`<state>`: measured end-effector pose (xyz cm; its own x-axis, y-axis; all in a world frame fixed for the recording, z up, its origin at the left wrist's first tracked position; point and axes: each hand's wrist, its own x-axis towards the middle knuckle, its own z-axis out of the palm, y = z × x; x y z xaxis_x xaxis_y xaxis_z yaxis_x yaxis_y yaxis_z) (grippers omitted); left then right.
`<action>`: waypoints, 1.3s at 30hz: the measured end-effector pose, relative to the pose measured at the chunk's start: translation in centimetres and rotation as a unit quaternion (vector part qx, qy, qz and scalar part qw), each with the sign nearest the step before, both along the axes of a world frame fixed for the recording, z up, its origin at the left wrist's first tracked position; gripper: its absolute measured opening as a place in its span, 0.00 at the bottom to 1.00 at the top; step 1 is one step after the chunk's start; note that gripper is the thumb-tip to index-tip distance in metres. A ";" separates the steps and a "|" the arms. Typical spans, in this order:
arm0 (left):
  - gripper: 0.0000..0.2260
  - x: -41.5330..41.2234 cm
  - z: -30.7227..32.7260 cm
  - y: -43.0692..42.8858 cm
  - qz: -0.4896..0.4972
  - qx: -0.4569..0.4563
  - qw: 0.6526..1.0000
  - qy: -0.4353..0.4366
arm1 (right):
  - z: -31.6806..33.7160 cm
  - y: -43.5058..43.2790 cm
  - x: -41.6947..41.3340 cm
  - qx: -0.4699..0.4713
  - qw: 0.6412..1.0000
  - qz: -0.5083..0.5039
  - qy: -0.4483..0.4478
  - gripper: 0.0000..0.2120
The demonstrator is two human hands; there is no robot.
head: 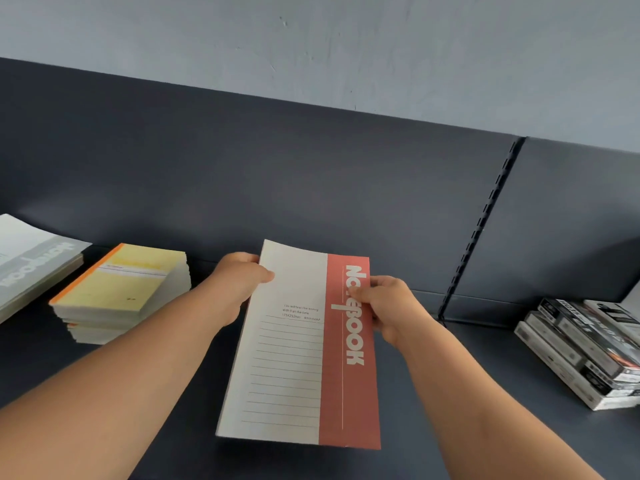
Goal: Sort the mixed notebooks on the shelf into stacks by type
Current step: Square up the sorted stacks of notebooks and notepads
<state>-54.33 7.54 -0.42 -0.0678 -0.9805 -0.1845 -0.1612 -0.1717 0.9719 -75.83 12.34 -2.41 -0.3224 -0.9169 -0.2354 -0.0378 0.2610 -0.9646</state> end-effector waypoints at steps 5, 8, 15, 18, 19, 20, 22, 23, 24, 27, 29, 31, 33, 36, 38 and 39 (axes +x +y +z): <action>0.06 -0.6 -2.2 -1.8 0.011 0.015 1.000 -0.024 | -2.2 -1.8 0.1 0.037 0.999 -0.021 0.020 0.04; 0.03 -0.8 -3.9 -3.1 0.020 0.038 0.999 -0.032 | -3.9 -2.6 0.1 0.060 0.997 -0.033 0.032 0.03; 0.03 -1.0 -6.1 -5.1 0.031 0.079 0.996 -0.038 | -4.8 -3.5 0.2 0.070 0.995 -0.052 0.051 0.02; 0.04 -1.0 -6.6 -5.1 0.027 0.053 0.996 -0.068 | -5.1 -3.5 0.5 0.066 0.995 -0.063 0.049 0.03; 0.05 -1.1 -6.7 -4.9 0.033 0.038 0.995 -0.091 | -5.4 -3.5 0.5 0.064 0.994 -0.068 0.055 0.04; 0.08 -1.2 -6.7 -4.7 0.037 0.023 0.992 -0.118 | -5.6 -3.5 0.6 0.061 0.993 -0.075 0.067 0.06; 0.07 -1.4 -6.5 -4.2 0.033 -0.009 0.985 -0.168 | -5.8 -3.3 0.7 0.051 0.990 -0.088 0.096 0.10; 0.04 -1.5 -6.4 -4.1 0.025 -0.020 0.982 -0.189 | -5.8 -3.2 0.7 0.046 0.989 -0.090 0.108 0.13; 0.04 -1.5 -6.4 -4.1 0.018 -0.030 0.978 -0.204 | -5.8 -3.2 0.8 0.044 0.988 -0.090 0.118 0.13; 0.12 -1.5 -6.4 -4.1 0.005 -0.038 0.970 -0.238 | -5.4 -2.8 0.9 0.043 0.987 -0.078 0.133 0.08; 0.20 -1.3 -6.2 -3.8 -0.003 -0.036 0.967 -0.250 | -5.3 -2.6 1.0 0.041 0.985 -0.078 0.146 0.07; 0.25 -0.9 -6.0 -3.5 -0.006 -0.039 0.964 -0.261 | -4.8 -2.2 1.2 0.039 0.982 -0.070 0.171 0.08; 0.26 -0.7 -5.6 -3.1 -0.013 -0.061 0.956 -0.286 | -4.3 -1.7 1.6 0.038 0.974 -0.057 0.215 0.08; 0.25 -0.2 -4.8 -2.1 -0.032 -0.118 0.940 -0.319 | -3.6 -0.7 2.2 0.038 0.958 -0.031 0.282 0.18; 0.25 0.1 -4.2 -1.2 -0.058 -0.152 0.929 -0.333 | -3.1 0.0 2.7 0.024 0.941 -0.005 0.338 0.20; 0.26 0.4 -3.9 -0.7 -0.074 -0.166 0.922 -0.341 | -2.9 0.3 3.0 0.022 0.932 0.007 0.361 0.22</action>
